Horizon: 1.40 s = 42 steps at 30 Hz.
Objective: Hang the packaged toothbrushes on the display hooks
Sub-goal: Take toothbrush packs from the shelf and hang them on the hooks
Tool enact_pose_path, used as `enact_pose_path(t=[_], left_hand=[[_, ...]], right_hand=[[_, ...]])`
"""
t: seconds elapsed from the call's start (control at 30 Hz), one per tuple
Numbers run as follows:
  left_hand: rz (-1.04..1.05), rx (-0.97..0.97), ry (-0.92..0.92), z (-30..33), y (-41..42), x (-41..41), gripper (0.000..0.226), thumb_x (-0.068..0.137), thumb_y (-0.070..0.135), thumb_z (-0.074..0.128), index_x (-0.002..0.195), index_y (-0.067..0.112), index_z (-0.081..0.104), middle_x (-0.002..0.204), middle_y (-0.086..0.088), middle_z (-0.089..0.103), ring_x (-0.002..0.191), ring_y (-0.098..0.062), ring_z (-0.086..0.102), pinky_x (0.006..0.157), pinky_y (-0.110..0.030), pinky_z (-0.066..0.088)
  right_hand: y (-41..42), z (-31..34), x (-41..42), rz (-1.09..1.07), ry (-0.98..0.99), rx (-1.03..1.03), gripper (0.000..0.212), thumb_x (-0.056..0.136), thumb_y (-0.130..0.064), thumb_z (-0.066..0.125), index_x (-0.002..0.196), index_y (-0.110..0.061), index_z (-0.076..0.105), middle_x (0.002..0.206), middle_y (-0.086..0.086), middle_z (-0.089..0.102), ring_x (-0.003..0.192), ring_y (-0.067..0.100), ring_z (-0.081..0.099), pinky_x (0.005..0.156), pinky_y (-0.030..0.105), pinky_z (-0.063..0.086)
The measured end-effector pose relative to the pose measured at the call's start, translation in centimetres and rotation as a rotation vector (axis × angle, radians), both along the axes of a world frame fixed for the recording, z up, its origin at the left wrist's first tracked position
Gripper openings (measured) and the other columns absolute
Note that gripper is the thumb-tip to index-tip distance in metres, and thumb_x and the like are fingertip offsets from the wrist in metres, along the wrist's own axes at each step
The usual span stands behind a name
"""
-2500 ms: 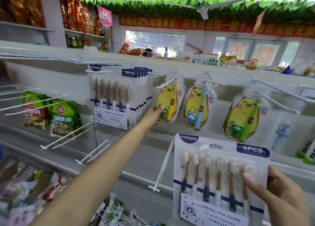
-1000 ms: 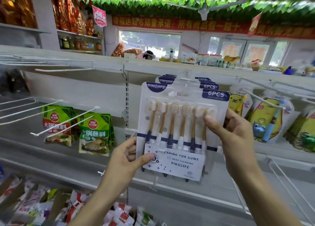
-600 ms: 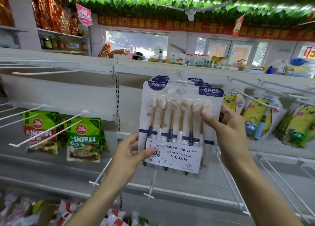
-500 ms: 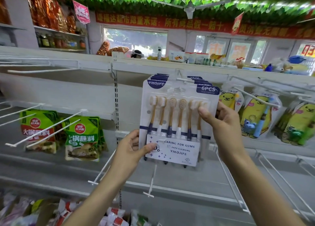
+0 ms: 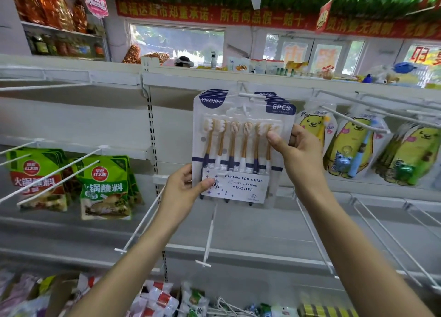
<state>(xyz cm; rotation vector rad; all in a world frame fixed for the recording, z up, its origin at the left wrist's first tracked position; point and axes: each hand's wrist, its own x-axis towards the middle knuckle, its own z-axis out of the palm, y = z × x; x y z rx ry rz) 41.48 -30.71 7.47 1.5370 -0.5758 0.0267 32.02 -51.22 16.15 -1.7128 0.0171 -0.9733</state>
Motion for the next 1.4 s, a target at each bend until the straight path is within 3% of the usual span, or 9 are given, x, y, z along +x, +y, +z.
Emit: enact_pose_path(t=[0.17, 0.27, 0.37, 0.47, 0.6, 0.7, 0.9, 1.13, 1.4], left_hand=[[-0.011, 0.007, 0.014, -0.2, 0.0, -0.4, 0.026, 0.085, 0.016, 0.074, 0.109, 0.023, 0.069, 0.105, 0.004, 0.077, 0.099, -0.012, 0.072, 0.088, -0.028, 0.057], [-0.028, 0.032, 0.041, -0.8, 0.3, -0.6, 0.031, 0.086, 0.02, 0.075, 0.115, 0.02, 0.066, 0.11, 0.004, 0.075, 0.106, -0.015, 0.07, 0.093, -0.033, 0.057], [0.11, 0.109, 0.053, -2.3, 0.8, -1.4, 0.052, 0.084, 0.029, 0.077, 0.127, 0.027, 0.047, 0.123, 0.008, 0.061, 0.11, -0.008, 0.06, 0.094, -0.026, 0.048], [0.293, 0.135, -0.051, -4.3, 1.5, -2.9, 0.072, 0.082, 0.023, 0.078, 0.136, 0.035, 0.032, 0.133, 0.002, 0.042, 0.12, -0.014, 0.049, 0.103, -0.03, 0.04], [0.419, 0.315, -0.294, -5.6, 1.5, -6.0, 0.068, 0.081, 0.02, 0.075, 0.138, 0.028, 0.038, 0.139, 0.007, 0.032, 0.133, -0.018, 0.034, 0.107, -0.035, 0.029], [0.319, 0.47, -0.49, -5.4, 0.4, -8.3, 0.058, 0.086, 0.022, 0.071, 0.137, 0.027, 0.045, 0.139, 0.008, 0.035, 0.133, -0.013, 0.03, 0.109, -0.032, 0.023], [0.022, 0.626, -0.788, -4.3, -4.9, -12.0, 0.052, 0.09, 0.034, 0.062, 0.139, 0.026, 0.047, 0.141, 0.01, 0.044, 0.132, -0.011, 0.039, 0.107, -0.027, 0.032], [-0.202, 0.609, -0.958, -3.6, -13.5, -18.3, 0.059, 0.087, 0.043, 0.062, 0.14, 0.024, 0.046, 0.141, 0.007, 0.045, 0.133, -0.015, 0.042, 0.112, -0.034, 0.035], [-0.331, 0.625, -1.049, -3.2, -23.7, -27.7, 0.062, 0.085, 0.052, 0.06, 0.139, 0.025, 0.045, 0.137, 0.006, 0.046, 0.128, -0.017, 0.045, 0.102, -0.031, 0.038]], right_hand=[[0.0, -0.1, -0.3, -0.017, 0.023, 0.012, 0.025, 0.091, -0.019, 0.071, 0.115, -0.012, 0.069, 0.103, 0.0, 0.077, 0.096, 0.009, 0.073, 0.082, 0.021, 0.057], [-0.2, -0.5, -0.6, -0.101, 0.069, 0.012, 0.03, 0.087, -0.03, 0.076, 0.108, -0.01, 0.069, 0.091, -0.002, 0.076, 0.081, 0.002, 0.071, 0.07, 0.017, 0.053], [-0.9, -2.0, -1.2, -0.186, 0.174, -0.015, 0.034, 0.079, -0.032, 0.083, 0.099, -0.014, 0.063, 0.084, 0.002, 0.075, 0.079, 0.016, 0.074, 0.067, 0.033, 0.06], [-1.5, -4.1, -2.8, -0.245, 0.205, -0.1, 0.034, 0.081, -0.025, 0.083, 0.104, -0.02, 0.058, 0.088, 0.001, 0.072, 0.08, 0.014, 0.072, 0.073, 0.038, 0.062], [-2.5, -6.9, -6.6, -0.354, 0.245, -0.396, 0.036, 0.087, -0.023, 0.077, 0.117, -0.019, 0.058, 0.102, -0.006, 0.07, 0.093, 0.009, 0.067, 0.082, 0.035, 0.058], [-3.6, -8.8, -9.8, -0.427, 0.309, -0.62, 0.04, 0.088, -0.024, 0.074, 0.125, -0.016, 0.059, 0.117, -0.003, 0.067, 0.11, 0.014, 0.062, 0.093, 0.038, 0.053], [-6.3, -10.9, -17.2, -0.464, 0.469, -0.803, 0.047, 0.093, -0.028, 0.068, 0.136, -0.016, 0.053, 0.136, 0.001, 0.056, 0.129, 0.021, 0.05, 0.105, 0.035, 0.043], [-9.9, -11.3, -26.9, -0.555, 0.584, -0.922, 0.056, 0.093, -0.034, 0.066, 0.143, -0.014, 0.047, 0.142, 0.002, 0.049, 0.129, 0.022, 0.049, 0.105, 0.038, 0.045], [-16.1, -11.5, -39.1, -0.69, 0.674, -0.908, 0.059, 0.092, -0.036, 0.066, 0.143, -0.013, 0.046, 0.141, 0.001, 0.05, 0.133, 0.021, 0.045, 0.112, 0.035, 0.037]])
